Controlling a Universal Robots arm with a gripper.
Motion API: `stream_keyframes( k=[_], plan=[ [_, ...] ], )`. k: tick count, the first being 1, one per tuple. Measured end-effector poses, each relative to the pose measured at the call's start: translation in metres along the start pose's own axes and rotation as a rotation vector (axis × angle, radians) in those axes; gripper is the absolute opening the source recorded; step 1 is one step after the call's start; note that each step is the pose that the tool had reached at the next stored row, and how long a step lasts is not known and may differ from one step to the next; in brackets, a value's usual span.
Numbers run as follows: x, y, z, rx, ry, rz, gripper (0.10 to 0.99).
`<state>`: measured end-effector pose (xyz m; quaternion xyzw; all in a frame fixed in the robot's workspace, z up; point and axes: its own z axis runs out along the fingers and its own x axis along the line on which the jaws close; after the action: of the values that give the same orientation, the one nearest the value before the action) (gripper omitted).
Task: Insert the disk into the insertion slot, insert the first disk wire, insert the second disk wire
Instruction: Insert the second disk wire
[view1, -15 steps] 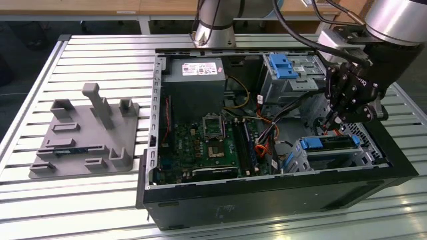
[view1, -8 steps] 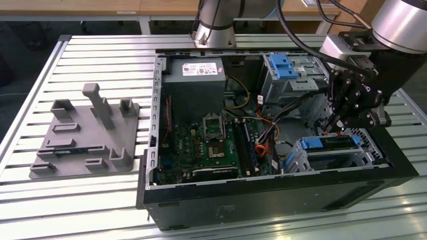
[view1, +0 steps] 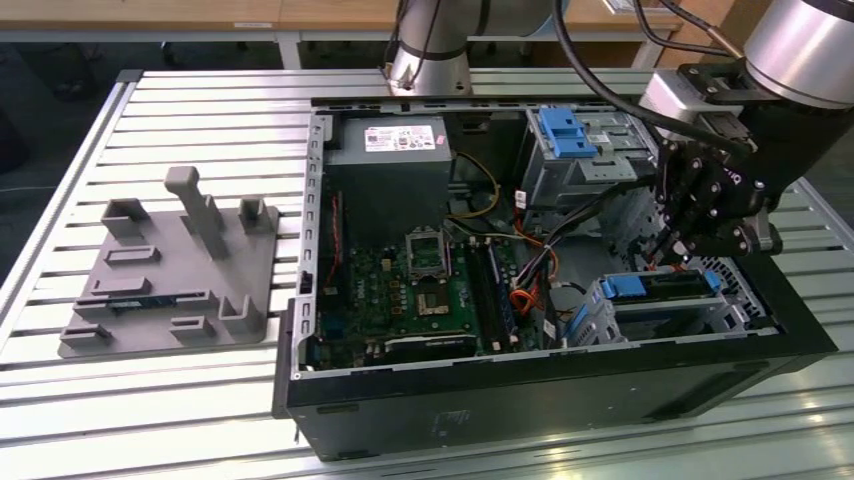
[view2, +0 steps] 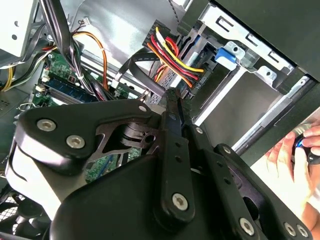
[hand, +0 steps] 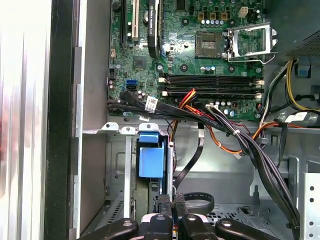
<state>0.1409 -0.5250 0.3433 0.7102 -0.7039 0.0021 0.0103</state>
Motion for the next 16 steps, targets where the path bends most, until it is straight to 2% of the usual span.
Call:
stream_keyframes(
  k=[3,4,7,8,16],
  plan=[
    [0.0005,0.0,0.0,0.0,-0.0013,0.0,0.149],
    [0.0018,0.0,0.0,0.0,-0.0051,0.0,0.149],
    [0.0069,0.0,0.0002,0.0,-0.0297,0.0,0.149],
    [0.0074,0.0001,0.0002,0.0,-0.0335,0.0,0.149],
    [0.0075,0.0,0.0001,0.0,-0.0349,0.0,0.149]
  ],
)
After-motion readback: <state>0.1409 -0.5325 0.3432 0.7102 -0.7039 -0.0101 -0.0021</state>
